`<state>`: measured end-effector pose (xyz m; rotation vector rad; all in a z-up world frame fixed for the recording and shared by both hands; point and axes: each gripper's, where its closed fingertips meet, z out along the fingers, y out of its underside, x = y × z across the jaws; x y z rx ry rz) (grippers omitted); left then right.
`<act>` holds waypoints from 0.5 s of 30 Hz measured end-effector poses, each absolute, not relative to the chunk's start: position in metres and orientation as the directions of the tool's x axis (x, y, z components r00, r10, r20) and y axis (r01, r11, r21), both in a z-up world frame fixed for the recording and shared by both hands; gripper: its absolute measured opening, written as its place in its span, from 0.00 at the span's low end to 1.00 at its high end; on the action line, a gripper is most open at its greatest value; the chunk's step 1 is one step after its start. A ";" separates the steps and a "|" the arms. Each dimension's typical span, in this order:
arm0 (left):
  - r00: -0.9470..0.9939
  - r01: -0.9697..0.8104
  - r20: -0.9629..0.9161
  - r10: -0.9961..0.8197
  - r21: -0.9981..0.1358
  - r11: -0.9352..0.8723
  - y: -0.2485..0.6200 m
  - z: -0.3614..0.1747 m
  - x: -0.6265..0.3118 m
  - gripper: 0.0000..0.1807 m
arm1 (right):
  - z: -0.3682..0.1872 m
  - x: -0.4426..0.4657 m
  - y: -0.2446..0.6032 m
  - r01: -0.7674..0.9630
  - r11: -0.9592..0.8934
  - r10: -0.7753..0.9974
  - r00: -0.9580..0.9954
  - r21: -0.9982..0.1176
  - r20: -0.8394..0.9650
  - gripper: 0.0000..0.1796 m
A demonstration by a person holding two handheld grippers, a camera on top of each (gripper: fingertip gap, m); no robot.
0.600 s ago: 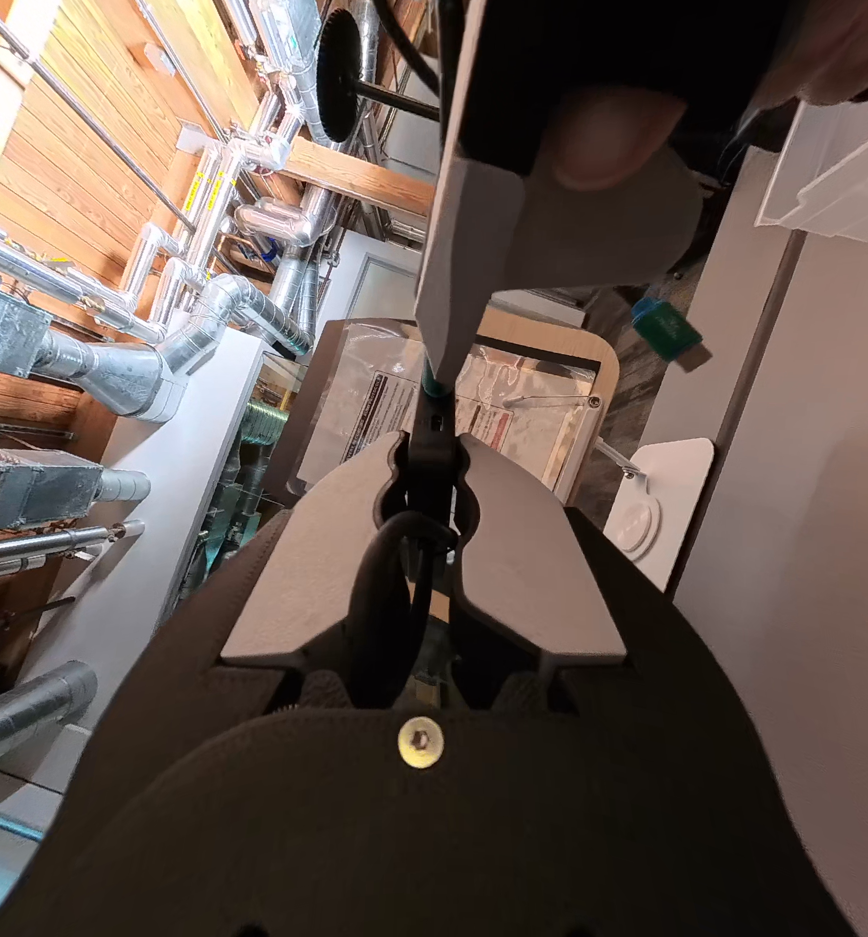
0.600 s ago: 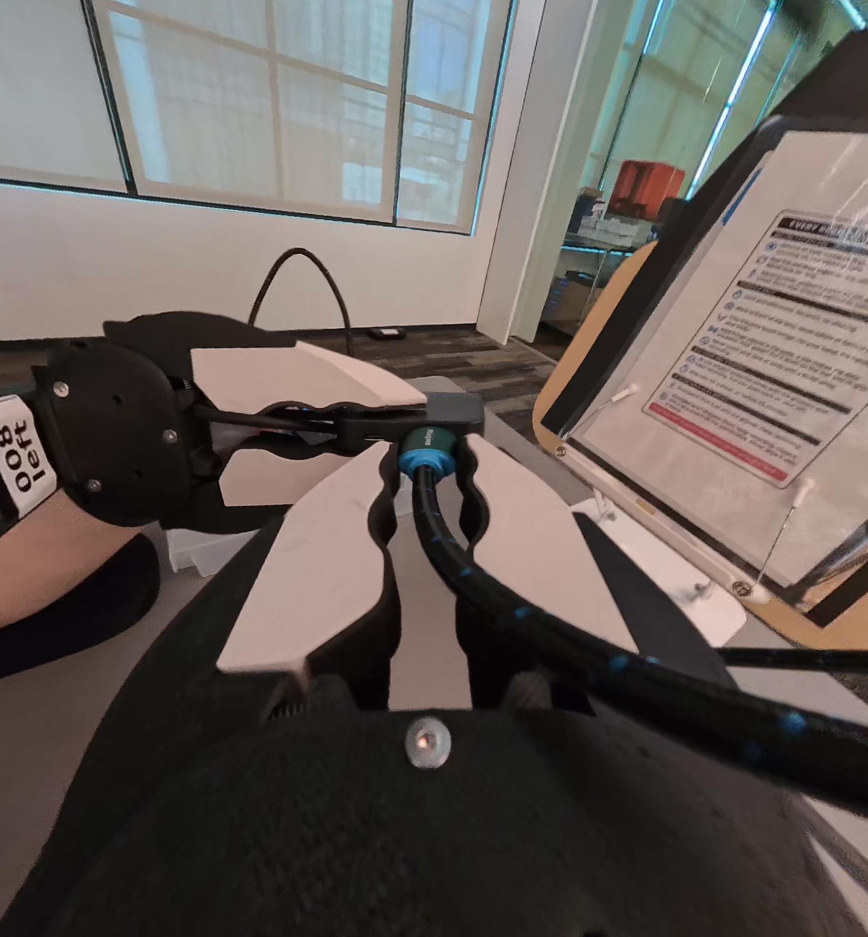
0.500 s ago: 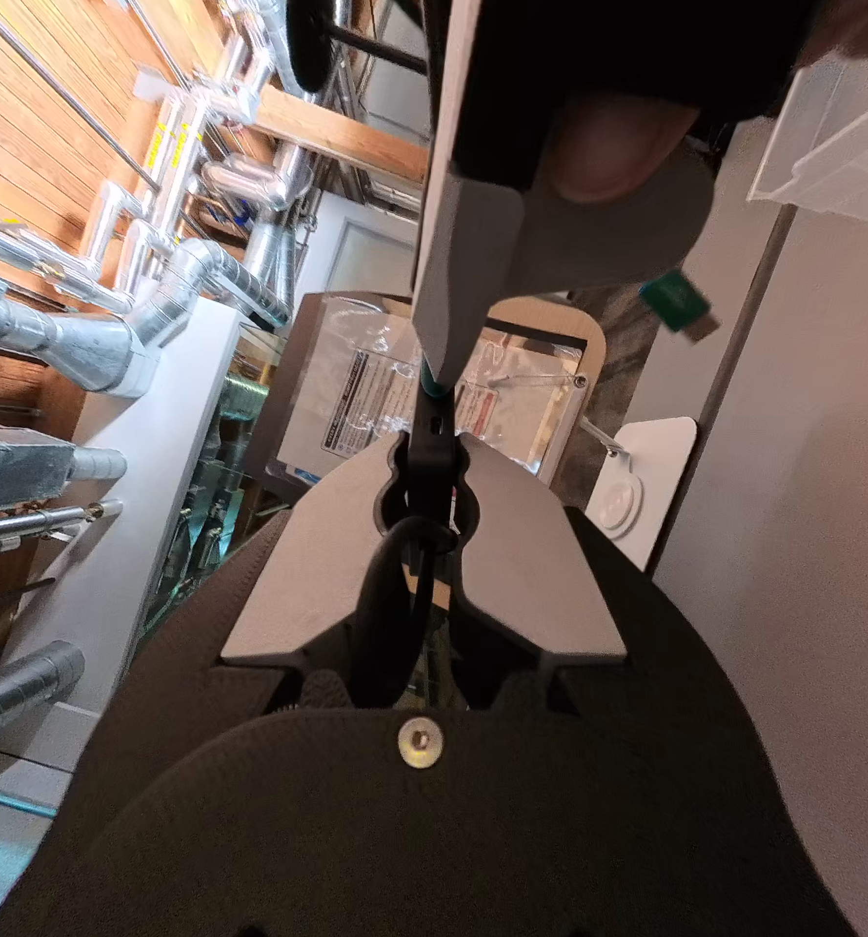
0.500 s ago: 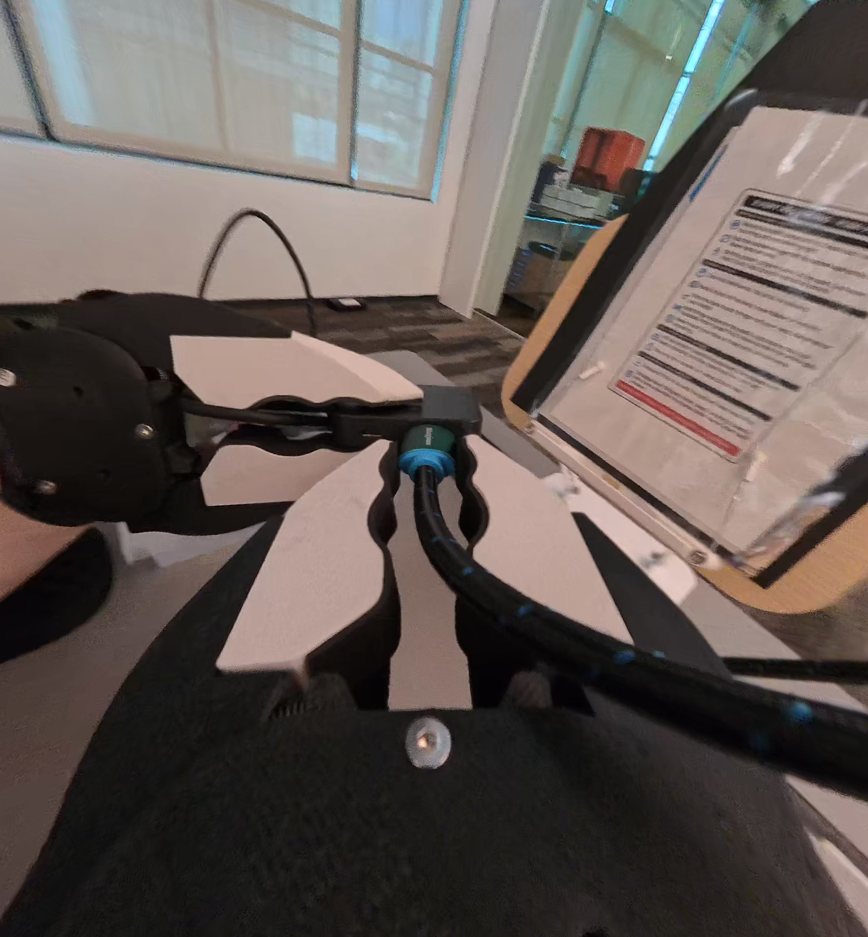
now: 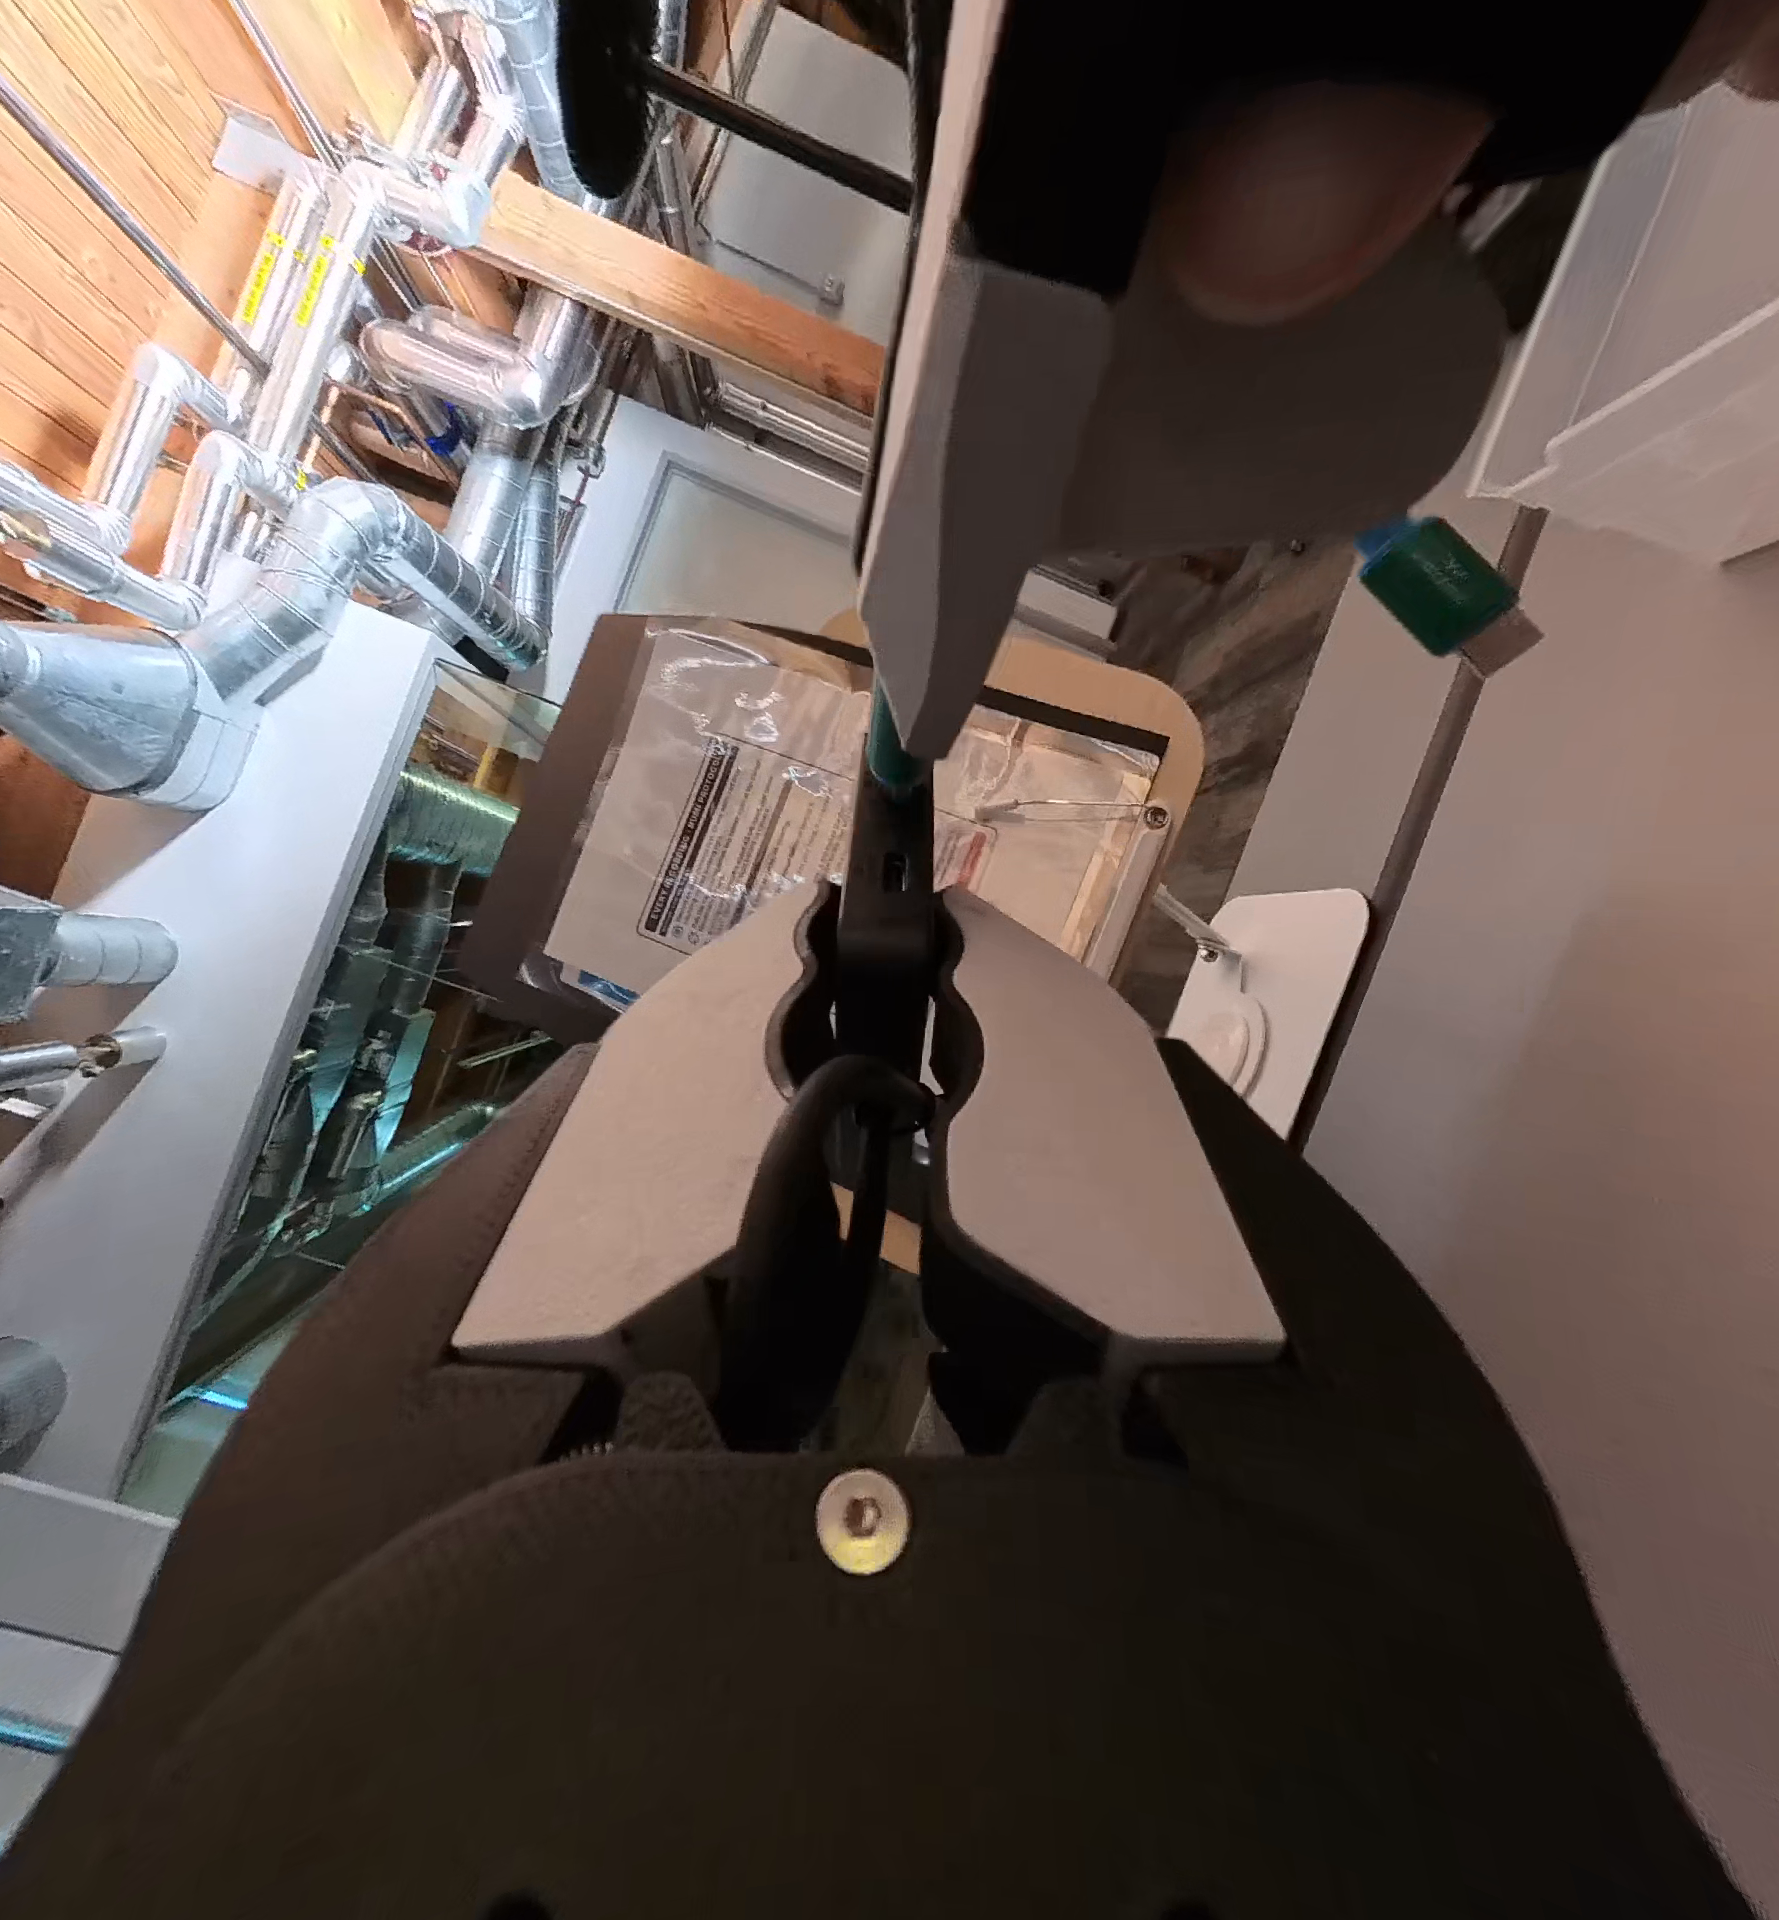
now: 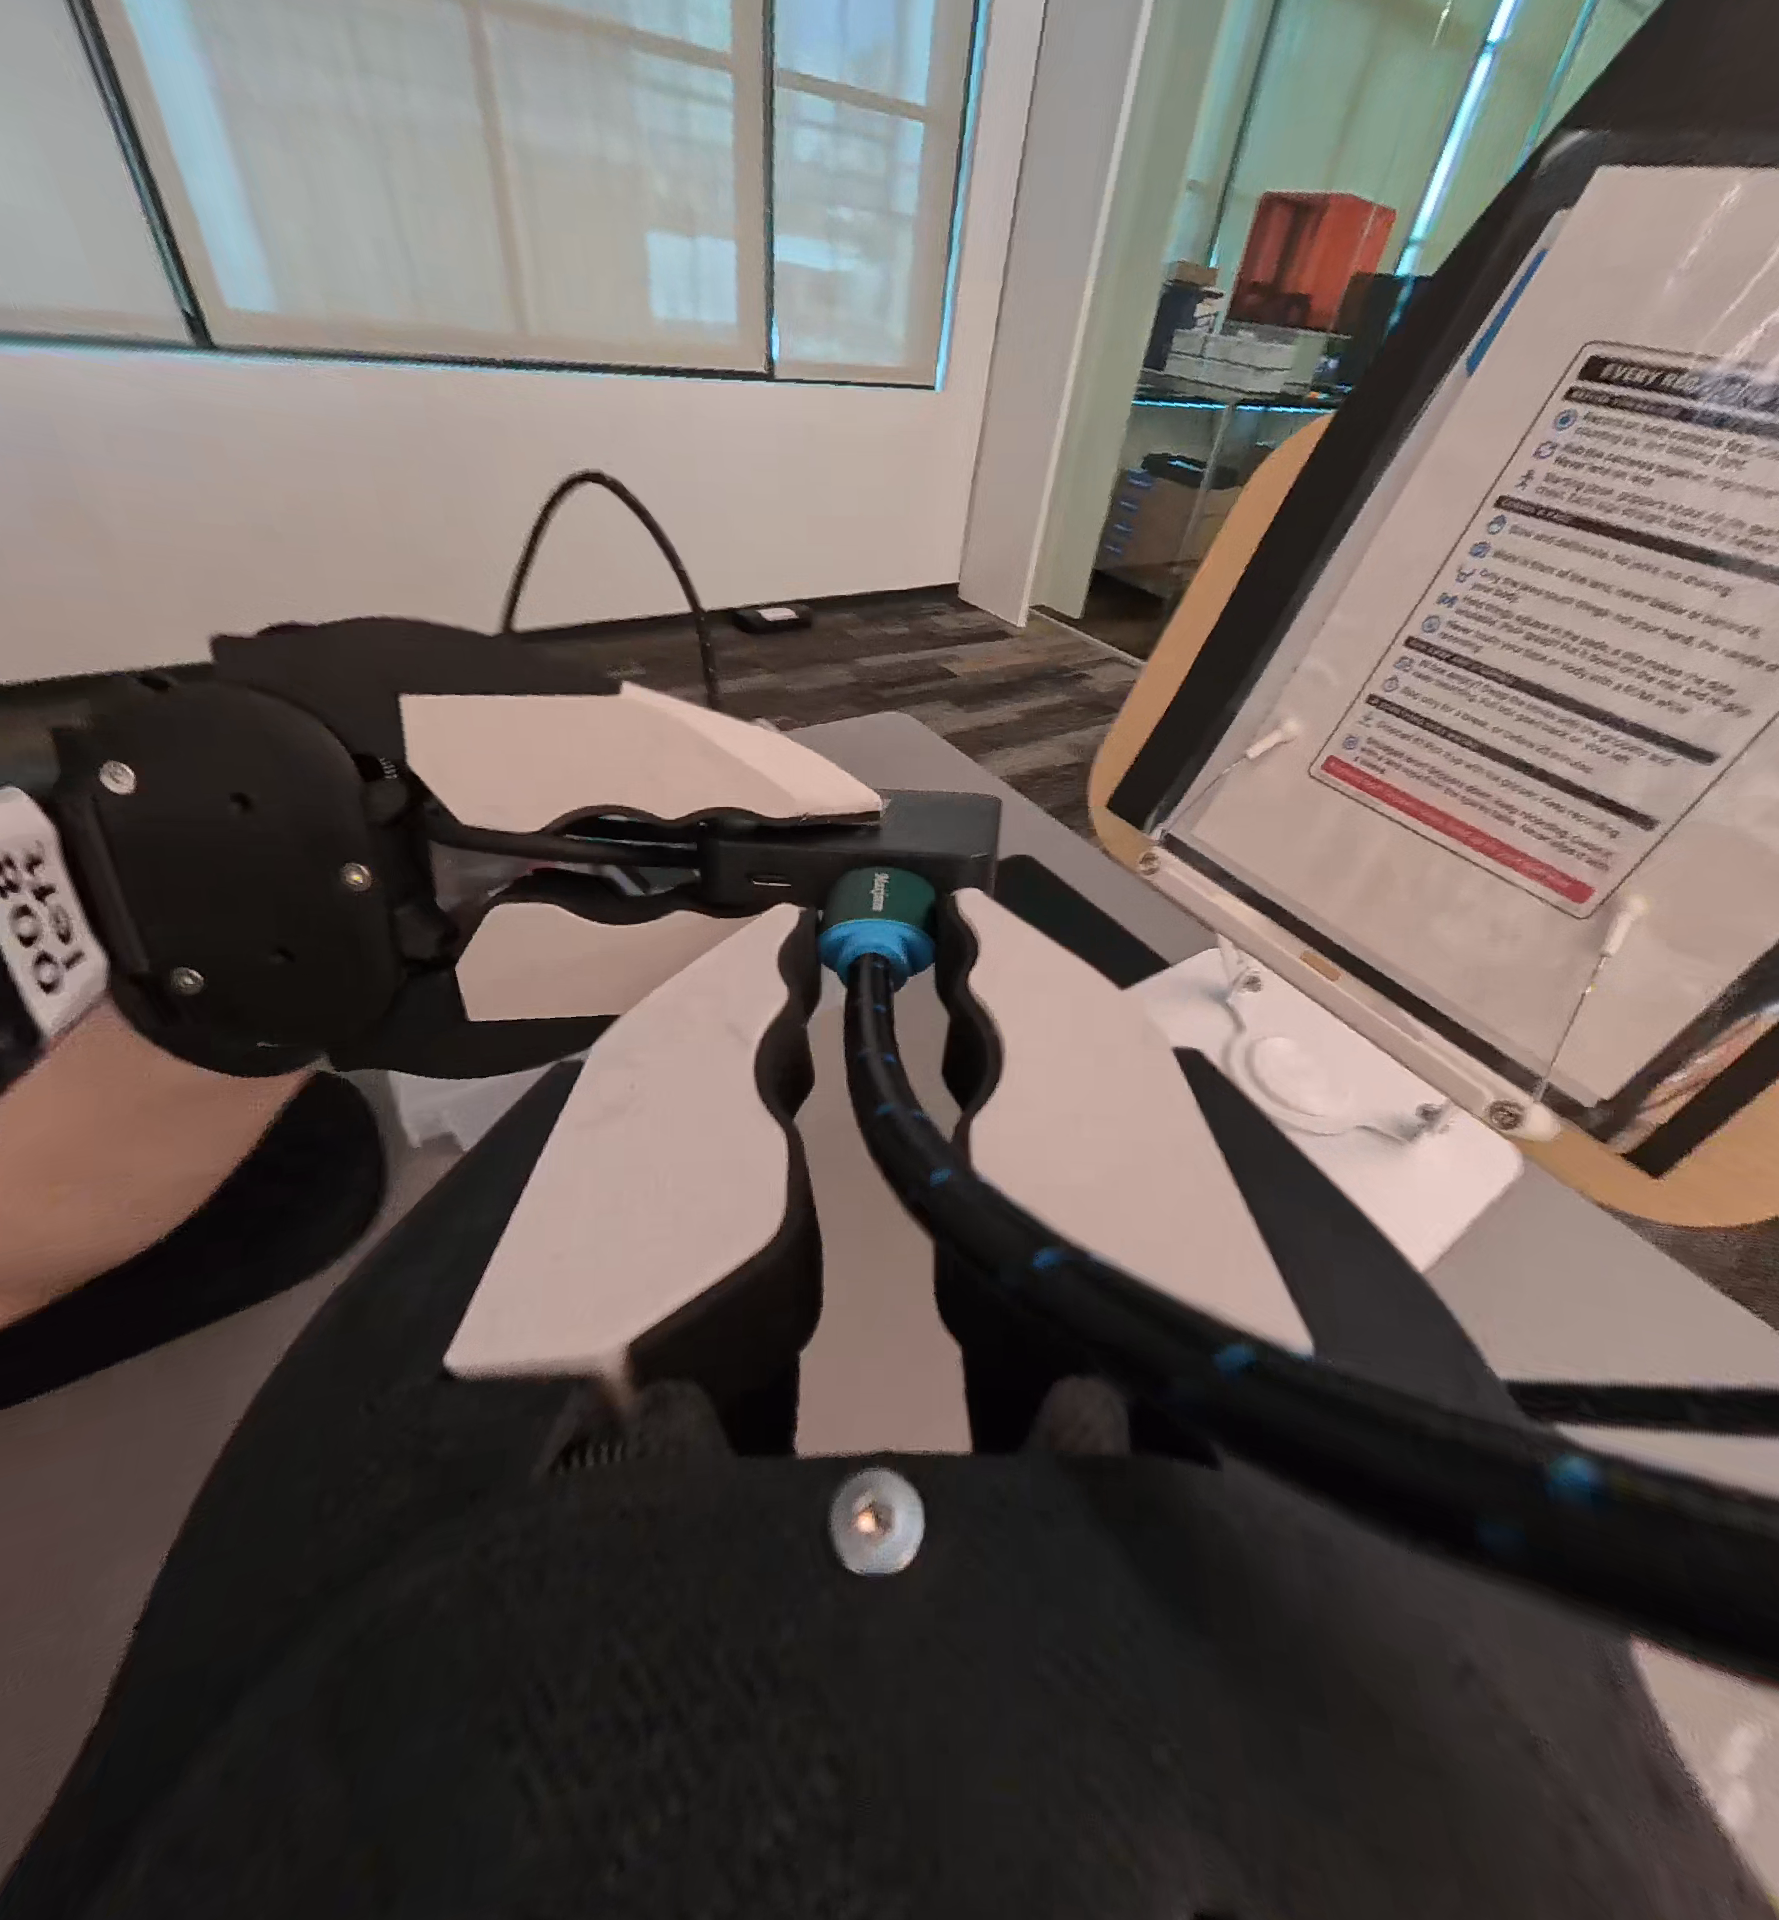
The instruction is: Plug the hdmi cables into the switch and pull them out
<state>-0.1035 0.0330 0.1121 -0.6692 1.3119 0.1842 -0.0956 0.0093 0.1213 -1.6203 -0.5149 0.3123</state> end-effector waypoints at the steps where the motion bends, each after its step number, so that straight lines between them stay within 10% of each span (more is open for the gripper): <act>1: 0.271 -0.489 -0.930 -0.247 -0.354 0.797 0.032 0.112 -0.103 0.08 | 0.122 -0.095 0.008 0.131 -0.063 0.509 0.857 -0.989 0.081 0.12; 6: 0.296 -0.821 -0.919 -0.260 -0.384 0.423 0.130 0.090 -0.163 0.08 | 0.152 -0.067 -0.016 0.281 0.028 0.314 0.909 -0.959 0.275 0.12; 11: 0.510 -0.482 -0.692 -0.511 -0.722 0.497 0.111 0.142 -0.198 0.07 | 0.127 -0.002 -0.096 0.269 -0.275 0.479 0.871 -0.923 0.111 0.12; 15: 0.484 -0.322 -0.635 -0.602 -0.769 0.553 0.076 0.161 -0.189 0.07 | 0.109 0.058 -0.127 0.175 -0.345 0.411 0.911 -0.922 0.019 0.12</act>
